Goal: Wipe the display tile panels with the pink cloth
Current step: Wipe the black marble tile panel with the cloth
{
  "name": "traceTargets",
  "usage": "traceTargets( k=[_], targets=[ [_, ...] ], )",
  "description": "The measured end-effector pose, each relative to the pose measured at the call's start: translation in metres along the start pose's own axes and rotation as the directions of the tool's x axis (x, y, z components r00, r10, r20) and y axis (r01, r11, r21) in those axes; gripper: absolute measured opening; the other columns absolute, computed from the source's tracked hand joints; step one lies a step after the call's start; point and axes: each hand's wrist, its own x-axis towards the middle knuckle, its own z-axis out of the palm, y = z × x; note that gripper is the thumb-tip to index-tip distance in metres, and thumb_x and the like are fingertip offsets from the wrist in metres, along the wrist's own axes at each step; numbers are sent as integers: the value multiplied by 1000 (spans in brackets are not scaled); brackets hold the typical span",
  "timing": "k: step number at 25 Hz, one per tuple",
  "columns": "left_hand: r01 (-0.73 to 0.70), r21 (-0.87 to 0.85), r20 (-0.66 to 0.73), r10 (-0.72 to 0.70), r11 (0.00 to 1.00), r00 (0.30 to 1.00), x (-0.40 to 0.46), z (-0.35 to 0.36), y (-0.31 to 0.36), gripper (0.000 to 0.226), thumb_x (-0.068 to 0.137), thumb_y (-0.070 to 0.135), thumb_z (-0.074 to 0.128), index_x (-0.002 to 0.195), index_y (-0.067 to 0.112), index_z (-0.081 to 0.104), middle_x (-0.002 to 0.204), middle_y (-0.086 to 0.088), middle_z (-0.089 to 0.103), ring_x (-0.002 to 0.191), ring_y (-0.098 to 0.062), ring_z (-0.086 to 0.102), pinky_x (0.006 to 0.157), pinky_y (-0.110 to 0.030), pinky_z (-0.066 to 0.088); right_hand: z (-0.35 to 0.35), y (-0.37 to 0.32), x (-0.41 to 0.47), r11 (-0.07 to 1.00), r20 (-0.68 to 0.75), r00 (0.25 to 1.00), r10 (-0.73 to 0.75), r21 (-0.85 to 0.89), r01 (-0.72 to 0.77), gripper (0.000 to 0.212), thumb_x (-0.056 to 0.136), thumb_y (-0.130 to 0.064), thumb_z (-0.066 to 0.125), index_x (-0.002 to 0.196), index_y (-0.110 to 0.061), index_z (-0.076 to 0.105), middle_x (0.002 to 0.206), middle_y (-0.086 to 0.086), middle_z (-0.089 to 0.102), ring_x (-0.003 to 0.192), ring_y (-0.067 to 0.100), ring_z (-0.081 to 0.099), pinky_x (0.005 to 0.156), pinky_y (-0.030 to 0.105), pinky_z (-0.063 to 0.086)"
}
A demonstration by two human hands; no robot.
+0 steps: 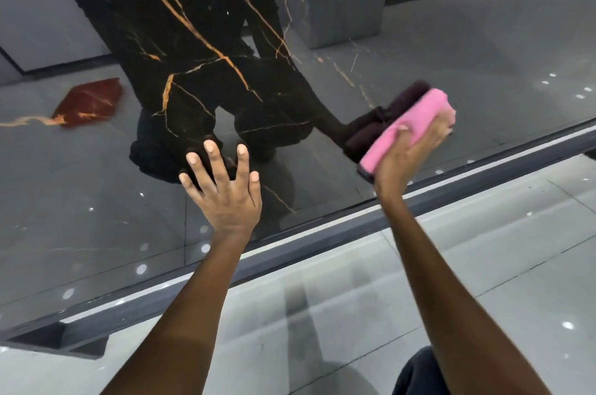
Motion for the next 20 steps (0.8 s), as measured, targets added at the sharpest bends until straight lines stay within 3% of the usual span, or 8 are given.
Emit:
traceTargets(
  k=[3,6,8,12,15,16,19,20],
  targets=[
    [37,-10,86,-36,999,996,4,-7,3,59,105,38,24,156,30,-4,163,-5,-18,150,-30,-14,117,-57,5,-3,-17,-34,952,232,950,-211,-172,254,76,95,-30,45,154,-18,-1,161,14,-10,147,38,-2,118,36,1],
    [189,-207,222,-142,960,965,22,-43,31,61,99,31,41,152,37,12,162,-3,-7,149,-33,-6,108,-71,11,-17,-13,-70,441,647,366,-669,-52,896,80,93,-27,46,155,-30,-5,162,-7,-11,149,31,-6,120,46,-1],
    [179,-357,206,-110,917,972,58,-67,49,62,94,26,49,146,36,17,158,-3,1,150,-30,0,109,-69,9,-18,-26,-5,247,608,205,-768,-15,969,79,89,-31,46,155,-28,4,162,-8,-3,149,26,-5,120,45,2],
    [11,-352,-42,-28,936,999,216,-91,44,59,96,23,47,150,30,23,159,-7,14,150,-26,7,117,-48,-4,-23,-122,138,823,137,835,-533,-145,549,74,85,-33,43,151,-5,25,158,19,19,149,30,1,119,28,-2],
    [86,-162,-33,-93,983,995,276,-85,43,57,104,29,33,157,23,11,163,-8,14,148,-39,8,117,-56,-2,-3,-162,108,937,18,944,-329,-116,329,73,87,-34,40,149,3,25,157,24,18,146,41,10,120,45,11],
    [81,-88,-26,-83,993,996,275,-79,45,57,106,32,29,157,21,5,163,-9,11,147,-42,7,116,-60,0,4,-157,77,814,159,826,-540,-150,561,73,87,-32,41,151,-1,22,159,17,15,147,36,10,118,50,13],
    [42,-21,-14,-42,999,999,271,-69,44,57,107,36,24,156,19,0,163,-10,5,146,-42,2,115,-61,-5,-5,-144,57,-49,533,-28,-846,-26,998,67,93,-37,35,154,-16,17,158,2,27,149,22,8,119,46,8],
    [47,-24,-15,-48,999,999,272,-70,43,58,107,36,24,156,19,-1,163,-10,4,147,-42,1,115,-60,-8,-8,-154,87,-157,515,-94,-852,-80,984,67,91,-39,37,153,-16,23,154,3,35,149,22,10,119,44,7]
  ],
)
